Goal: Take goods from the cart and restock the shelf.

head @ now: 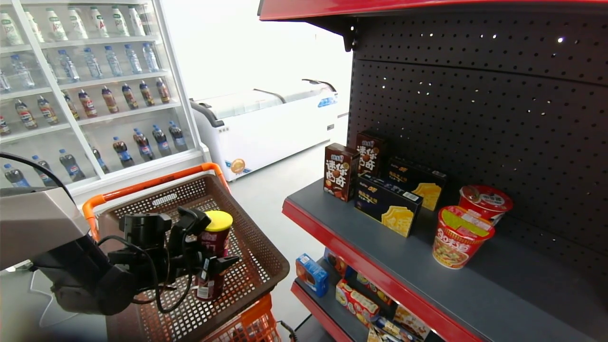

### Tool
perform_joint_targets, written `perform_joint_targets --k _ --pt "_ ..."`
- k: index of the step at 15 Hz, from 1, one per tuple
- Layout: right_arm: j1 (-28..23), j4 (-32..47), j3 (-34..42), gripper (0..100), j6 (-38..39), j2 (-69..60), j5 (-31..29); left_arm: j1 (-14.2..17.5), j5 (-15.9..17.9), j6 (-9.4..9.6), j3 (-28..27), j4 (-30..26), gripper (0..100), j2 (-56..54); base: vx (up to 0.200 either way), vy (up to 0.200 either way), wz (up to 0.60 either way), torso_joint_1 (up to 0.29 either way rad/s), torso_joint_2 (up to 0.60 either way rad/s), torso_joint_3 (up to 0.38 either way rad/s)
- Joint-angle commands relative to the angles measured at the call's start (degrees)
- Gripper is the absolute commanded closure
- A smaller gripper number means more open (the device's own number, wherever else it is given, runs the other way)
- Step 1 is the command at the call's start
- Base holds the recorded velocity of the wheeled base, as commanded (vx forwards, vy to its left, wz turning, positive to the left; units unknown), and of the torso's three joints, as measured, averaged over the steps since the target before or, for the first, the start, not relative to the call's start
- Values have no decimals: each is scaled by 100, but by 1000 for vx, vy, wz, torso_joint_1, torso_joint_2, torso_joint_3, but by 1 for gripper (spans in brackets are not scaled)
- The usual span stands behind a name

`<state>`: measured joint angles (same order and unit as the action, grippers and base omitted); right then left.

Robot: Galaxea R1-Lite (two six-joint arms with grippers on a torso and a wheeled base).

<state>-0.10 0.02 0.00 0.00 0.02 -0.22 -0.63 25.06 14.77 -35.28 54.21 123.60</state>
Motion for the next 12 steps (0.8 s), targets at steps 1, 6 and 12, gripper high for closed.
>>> perform_joint_targets --k 1,6,12 --pt "1 6 0 0 0 -2 4 -33 -107 17 -5 -7 100 -3 0 0 0 0 0 0" --pt "1 -2 0 0 0 -2 4 -51 -502 25 109 19 100 -240 0 0 0 0 0 0" --pt "1 6 0 0 0 -2 4 -33 -801 -326 505 -86 100 -1901 0 0 0 0 0 0"
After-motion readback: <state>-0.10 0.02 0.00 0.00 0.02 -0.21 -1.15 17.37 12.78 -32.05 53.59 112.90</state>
